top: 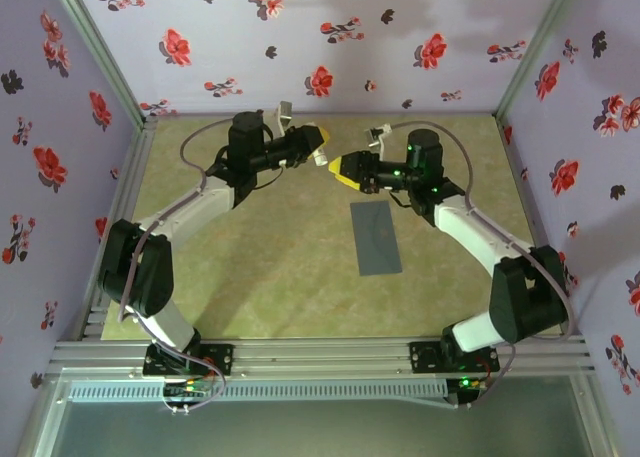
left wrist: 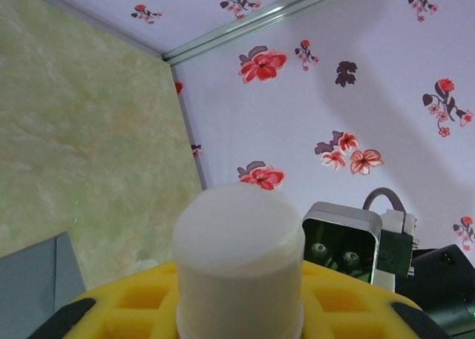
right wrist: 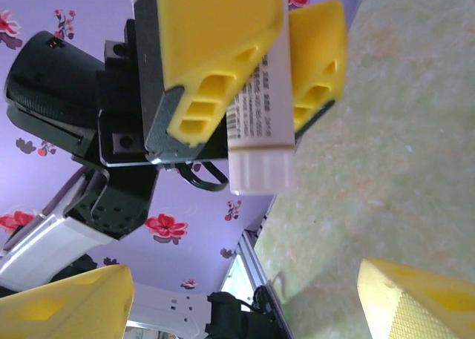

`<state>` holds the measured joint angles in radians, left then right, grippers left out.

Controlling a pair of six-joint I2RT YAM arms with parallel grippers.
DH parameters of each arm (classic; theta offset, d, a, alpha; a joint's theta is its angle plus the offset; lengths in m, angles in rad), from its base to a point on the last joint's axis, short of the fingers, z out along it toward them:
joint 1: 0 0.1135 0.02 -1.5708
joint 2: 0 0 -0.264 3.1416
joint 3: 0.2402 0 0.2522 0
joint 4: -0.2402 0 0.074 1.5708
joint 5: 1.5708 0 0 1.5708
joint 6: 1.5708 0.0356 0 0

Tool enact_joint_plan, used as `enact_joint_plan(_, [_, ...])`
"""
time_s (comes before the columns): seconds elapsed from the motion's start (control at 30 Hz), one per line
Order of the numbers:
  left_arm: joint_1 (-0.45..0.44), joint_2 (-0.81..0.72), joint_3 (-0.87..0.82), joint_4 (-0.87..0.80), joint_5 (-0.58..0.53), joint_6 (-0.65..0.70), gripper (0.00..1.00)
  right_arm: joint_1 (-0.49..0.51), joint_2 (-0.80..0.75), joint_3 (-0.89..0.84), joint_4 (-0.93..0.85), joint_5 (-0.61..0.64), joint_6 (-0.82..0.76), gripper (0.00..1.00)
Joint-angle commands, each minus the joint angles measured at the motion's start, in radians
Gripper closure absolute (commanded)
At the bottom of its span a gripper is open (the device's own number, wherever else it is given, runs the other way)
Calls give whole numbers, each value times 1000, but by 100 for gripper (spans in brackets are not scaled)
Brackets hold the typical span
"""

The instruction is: Place the letter into the envelope and seal it

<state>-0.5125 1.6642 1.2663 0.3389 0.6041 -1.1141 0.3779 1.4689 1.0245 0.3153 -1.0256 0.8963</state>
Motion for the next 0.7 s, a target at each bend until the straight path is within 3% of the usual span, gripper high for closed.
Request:
enact_joint_plan(0.0, [-8, 7, -15, 79, 22, -28, 100, 17, 40, 52, 77, -7, 37, 21])
enact_joint_plan(0.27, [-12, 5, -23, 96, 26, -42, 100, 33, 92, 89, 145, -2, 83, 29])
enact_joint_plan(0.67, [-17, 0, -36, 121, 29, -61, 100, 39, 142, 108, 238, -11, 154, 54])
